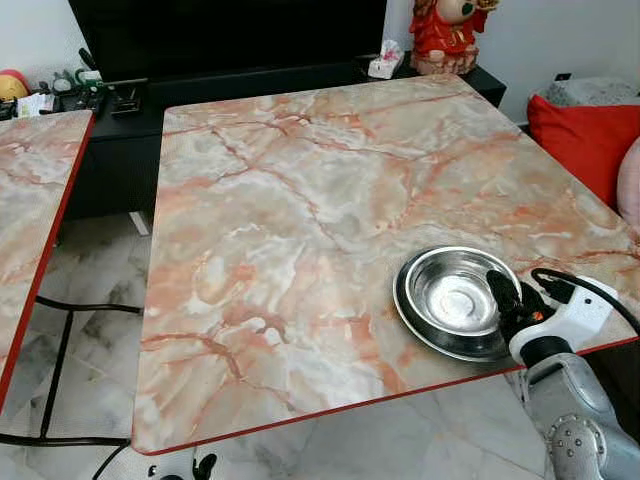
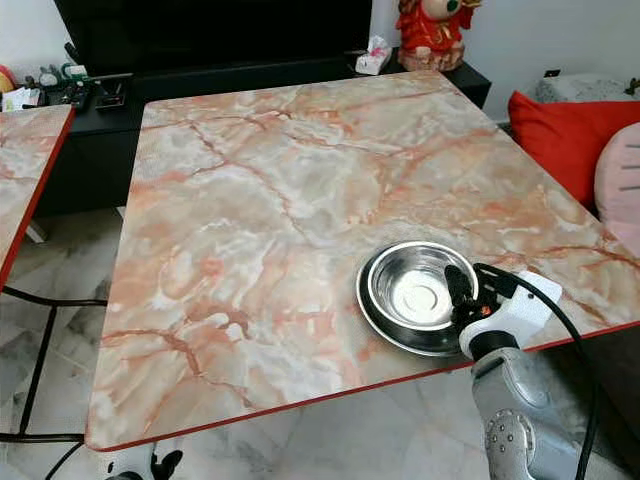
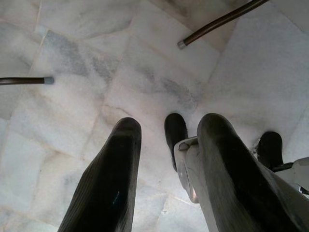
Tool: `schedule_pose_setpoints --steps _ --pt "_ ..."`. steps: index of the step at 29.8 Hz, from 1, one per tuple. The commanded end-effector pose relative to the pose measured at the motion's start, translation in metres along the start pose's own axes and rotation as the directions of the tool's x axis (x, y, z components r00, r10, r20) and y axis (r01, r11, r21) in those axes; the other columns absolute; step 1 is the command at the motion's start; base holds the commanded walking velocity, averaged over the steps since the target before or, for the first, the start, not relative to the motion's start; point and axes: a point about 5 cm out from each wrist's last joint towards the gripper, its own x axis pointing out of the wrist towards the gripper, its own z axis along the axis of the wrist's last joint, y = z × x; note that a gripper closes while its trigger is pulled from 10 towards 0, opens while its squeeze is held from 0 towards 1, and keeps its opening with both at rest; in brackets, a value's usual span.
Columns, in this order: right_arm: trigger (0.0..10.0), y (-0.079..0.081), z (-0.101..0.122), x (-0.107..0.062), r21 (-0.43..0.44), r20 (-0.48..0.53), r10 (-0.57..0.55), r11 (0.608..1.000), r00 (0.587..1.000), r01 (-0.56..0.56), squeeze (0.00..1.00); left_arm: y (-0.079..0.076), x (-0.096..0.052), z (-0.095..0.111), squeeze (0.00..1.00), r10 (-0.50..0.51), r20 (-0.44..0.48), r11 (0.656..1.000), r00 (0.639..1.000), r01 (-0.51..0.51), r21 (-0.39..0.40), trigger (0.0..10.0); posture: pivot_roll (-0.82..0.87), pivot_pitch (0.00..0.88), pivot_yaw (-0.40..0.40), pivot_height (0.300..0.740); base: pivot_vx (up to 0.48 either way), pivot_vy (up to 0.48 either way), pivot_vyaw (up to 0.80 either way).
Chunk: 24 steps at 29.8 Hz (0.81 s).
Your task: Setting the table
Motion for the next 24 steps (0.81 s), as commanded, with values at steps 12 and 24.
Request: schedule_pose_setpoints --steps 12,24 --pt "10.0 -0.005 -0.01 0.0 -0.096 -0.083 -0.028 0.995 0.996 0.02 0.0 0.002 -0.002 -0.008 0.0 0.003 -0.029 1.0 1.0 -0.003 -0.009 10.0 -0.04 0.092 0.007 0.74 0.0 0.0 0.0" --pt "10.0 -0.016 -0.013 -0.003 -0.139 -0.094 -0.101 0.986 0.99 0.088 0.0 0.002 -0.002 -0.009 0.0 0.004 -0.03 1.0 1.0 -0.005 -0.008 10.0 -0.04 0.088 0.007 0.74 0.0 0.0 0.0"
